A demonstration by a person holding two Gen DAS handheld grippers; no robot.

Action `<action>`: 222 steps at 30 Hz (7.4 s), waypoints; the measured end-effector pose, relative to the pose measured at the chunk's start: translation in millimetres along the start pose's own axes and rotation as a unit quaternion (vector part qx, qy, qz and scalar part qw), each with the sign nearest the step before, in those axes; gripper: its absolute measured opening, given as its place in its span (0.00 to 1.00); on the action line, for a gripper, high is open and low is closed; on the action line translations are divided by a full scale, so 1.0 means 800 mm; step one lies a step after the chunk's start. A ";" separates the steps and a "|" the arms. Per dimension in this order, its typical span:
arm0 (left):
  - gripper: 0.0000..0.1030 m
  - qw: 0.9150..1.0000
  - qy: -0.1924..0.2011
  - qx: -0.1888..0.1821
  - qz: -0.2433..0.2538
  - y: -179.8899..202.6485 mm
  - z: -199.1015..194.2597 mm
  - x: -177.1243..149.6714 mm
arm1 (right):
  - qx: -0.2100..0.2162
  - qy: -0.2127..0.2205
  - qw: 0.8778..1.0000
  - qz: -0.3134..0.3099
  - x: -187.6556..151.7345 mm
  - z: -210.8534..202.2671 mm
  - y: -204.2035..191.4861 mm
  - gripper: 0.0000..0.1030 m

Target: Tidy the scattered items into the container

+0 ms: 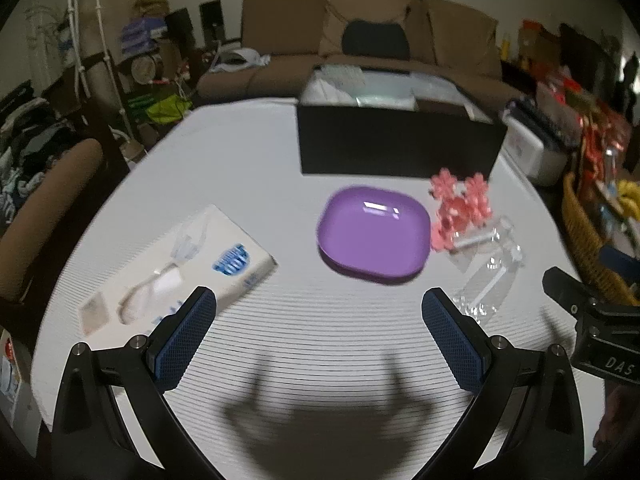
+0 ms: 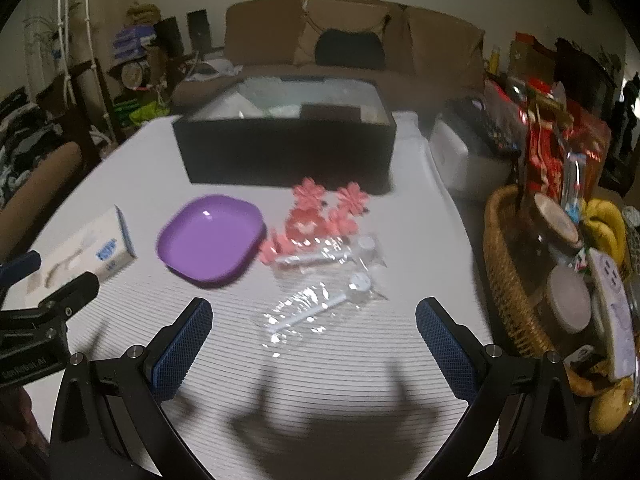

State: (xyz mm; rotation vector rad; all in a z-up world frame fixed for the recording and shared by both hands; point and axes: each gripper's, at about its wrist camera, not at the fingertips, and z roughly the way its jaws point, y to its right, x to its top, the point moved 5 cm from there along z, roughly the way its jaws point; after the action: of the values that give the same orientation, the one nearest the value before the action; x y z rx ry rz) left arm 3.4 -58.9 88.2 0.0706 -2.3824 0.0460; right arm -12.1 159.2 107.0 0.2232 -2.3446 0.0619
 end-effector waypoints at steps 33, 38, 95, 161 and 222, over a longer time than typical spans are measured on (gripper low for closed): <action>1.00 0.999 0.017 0.027 -0.043 -0.134 -0.052 -0.004 | 0.047 0.013 0.998 -0.027 0.030 -0.046 -0.068 1.00; 1.00 0.999 0.009 -0.001 -0.046 -0.137 -0.030 -0.011 | 0.029 0.010 1.000 -0.002 0.025 -0.030 -0.010 1.00; 1.00 0.996 0.014 -0.090 0.019 0.033 0.168 0.239 | 0.062 0.006 0.998 0.025 0.212 0.158 0.066 0.86; 0.92 0.988 -0.015 -0.140 0.057 0.044 0.137 0.049 | 0.059 -0.046 0.997 -0.032 0.057 0.197 0.066 0.41; 0.92 0.978 -0.154 -0.134 -0.041 0.007 0.213 0.012 | 0.133 -0.043 0.990 0.007 0.067 0.182 0.044 0.31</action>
State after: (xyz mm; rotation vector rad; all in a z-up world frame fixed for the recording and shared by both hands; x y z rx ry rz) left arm -120.9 -62.6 -29.2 0.0514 -2.6692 -0.3490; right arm -157.4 169.7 42.7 0.3458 -2.4197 0.3800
